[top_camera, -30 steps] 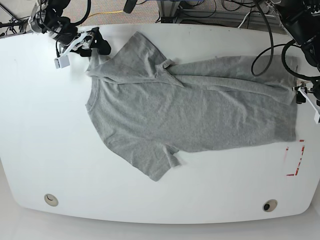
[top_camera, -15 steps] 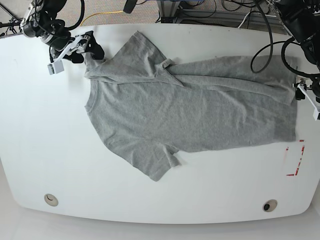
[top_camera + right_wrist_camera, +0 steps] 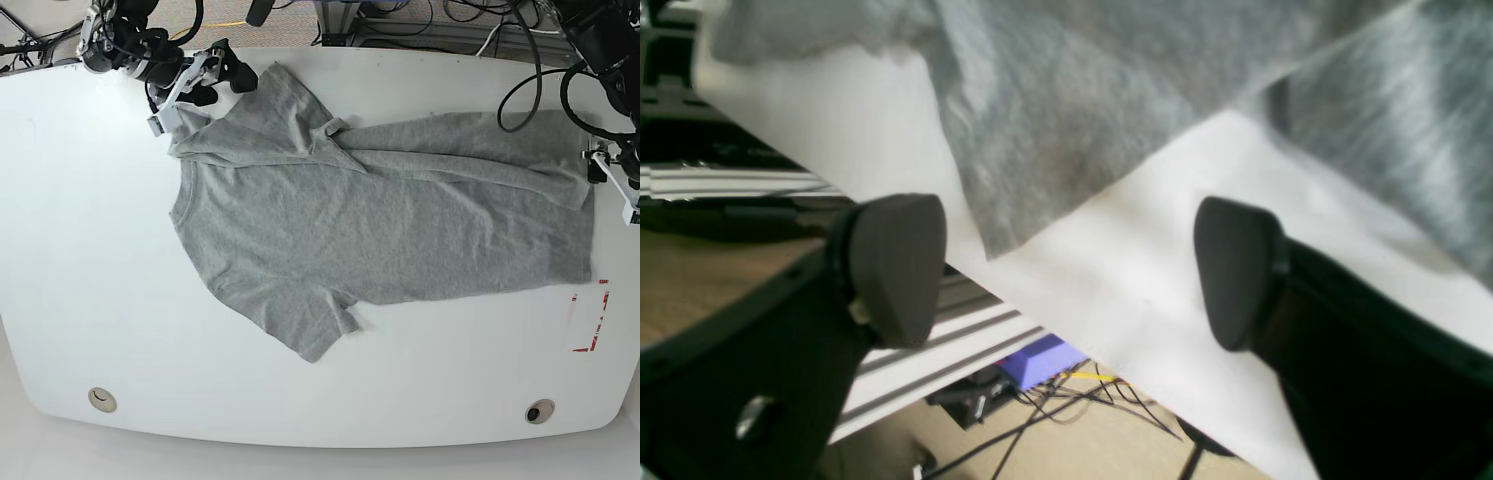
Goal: Fold the T-shirt properly
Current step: 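Move the right gripper along the shirt edge and grasp the collar area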
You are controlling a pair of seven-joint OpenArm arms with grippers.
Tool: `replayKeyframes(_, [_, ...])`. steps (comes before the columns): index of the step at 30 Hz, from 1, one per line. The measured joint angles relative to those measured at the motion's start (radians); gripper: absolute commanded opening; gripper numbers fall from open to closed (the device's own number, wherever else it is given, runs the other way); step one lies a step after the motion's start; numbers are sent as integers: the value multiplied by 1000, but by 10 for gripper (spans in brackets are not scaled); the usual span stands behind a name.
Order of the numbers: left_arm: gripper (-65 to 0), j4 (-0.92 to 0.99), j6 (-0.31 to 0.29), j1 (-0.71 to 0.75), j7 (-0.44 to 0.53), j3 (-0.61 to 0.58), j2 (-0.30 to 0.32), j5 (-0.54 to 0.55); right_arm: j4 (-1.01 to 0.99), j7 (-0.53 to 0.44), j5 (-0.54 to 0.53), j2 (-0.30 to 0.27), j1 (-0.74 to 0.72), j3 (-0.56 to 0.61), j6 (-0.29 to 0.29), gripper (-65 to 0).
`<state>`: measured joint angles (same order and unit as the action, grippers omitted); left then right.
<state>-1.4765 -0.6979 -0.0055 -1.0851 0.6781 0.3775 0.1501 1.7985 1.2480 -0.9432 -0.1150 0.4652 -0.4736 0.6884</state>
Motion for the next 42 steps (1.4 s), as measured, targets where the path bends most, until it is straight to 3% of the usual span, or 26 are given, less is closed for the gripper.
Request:
replayKeyframes(5, [-185, 0, 0, -6, 2, 0, 0, 3, -39, -30, 18, 32, -21, 51, 12, -97])
replayKeyframes(18, [-185, 0, 0, 4, 2, 0, 1, 4, -156, -85, -3, 48, -116, 98, 20, -111])
replayKeyframes(21, [-185, -1, 0, 11, 2, 0, 1, 4, -158, -84, 4, 49, -127, 102, 20, -212])
replayKeyframes(25, [-185, -45, 0, 25, 0, 0, 0, 4, -159, -81, 72, 49, -136, 103, 9, -453])
replayKeyframes(30, [-185, -82, 0, 30, 2, -1, 2, 6, -157, -78, 147, 71, -134, 101, -46, -634])
replayKeyframes(36, [-185, -82, 0, 30, 2, -3, 0, 5, -140, -77, 172, 79, -126, 104, -59, -650])
replayKeyframes(42, [-185, -82, 0, 31, 2, -3, 0, 4, 66, -31, 246, 75, -32, 104, -69, -650])
